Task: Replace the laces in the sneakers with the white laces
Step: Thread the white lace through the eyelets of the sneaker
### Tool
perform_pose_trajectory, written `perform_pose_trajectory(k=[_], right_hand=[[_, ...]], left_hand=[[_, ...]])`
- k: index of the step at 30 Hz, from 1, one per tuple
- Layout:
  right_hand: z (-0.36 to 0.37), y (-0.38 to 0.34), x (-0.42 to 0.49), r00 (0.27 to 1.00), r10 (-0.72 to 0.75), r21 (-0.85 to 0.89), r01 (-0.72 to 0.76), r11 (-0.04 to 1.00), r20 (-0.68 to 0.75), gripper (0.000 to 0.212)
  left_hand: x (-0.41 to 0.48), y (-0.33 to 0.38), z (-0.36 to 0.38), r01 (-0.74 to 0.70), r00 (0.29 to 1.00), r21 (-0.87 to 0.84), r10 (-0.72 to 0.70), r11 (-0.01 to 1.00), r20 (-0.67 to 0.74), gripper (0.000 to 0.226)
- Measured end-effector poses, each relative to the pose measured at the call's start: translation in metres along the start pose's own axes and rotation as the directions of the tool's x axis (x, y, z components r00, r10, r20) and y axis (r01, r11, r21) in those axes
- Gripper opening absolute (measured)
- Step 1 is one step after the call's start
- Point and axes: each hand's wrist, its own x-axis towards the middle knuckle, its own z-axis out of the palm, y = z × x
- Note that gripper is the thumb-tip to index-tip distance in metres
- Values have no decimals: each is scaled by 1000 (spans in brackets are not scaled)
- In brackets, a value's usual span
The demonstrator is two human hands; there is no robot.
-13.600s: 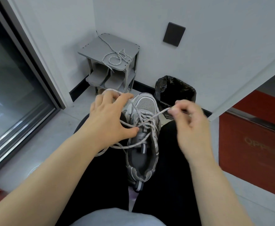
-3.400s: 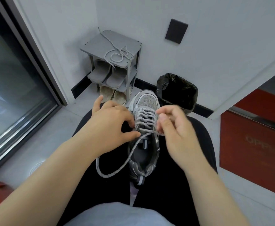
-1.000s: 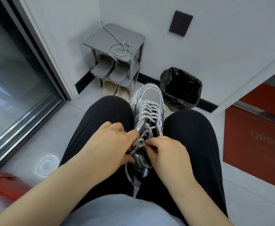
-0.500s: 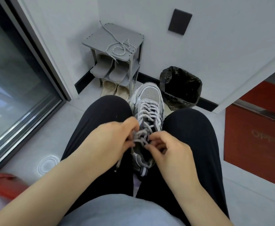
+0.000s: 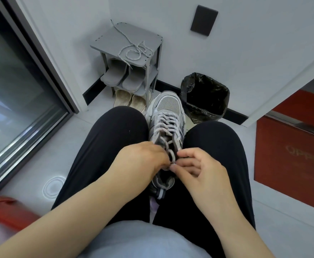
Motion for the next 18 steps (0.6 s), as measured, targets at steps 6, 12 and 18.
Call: perform_pose_trajectory(k=[6,12,18], right_hand=[[8,13,5,973,-229,-336,216,917,-1,15],[2,-2,17,981,-167,-392,115,913,-101,30],[2,-9,60,981,106,-683,34,730,162,44]], left_hand=[[-3,-6,-11,19,1000,-99,-21,995,-23,18],[1,-17,-39,332,926,-50,-335,942,-171,33],[25,-11,-26,279,944,195,-306,940,123,48]])
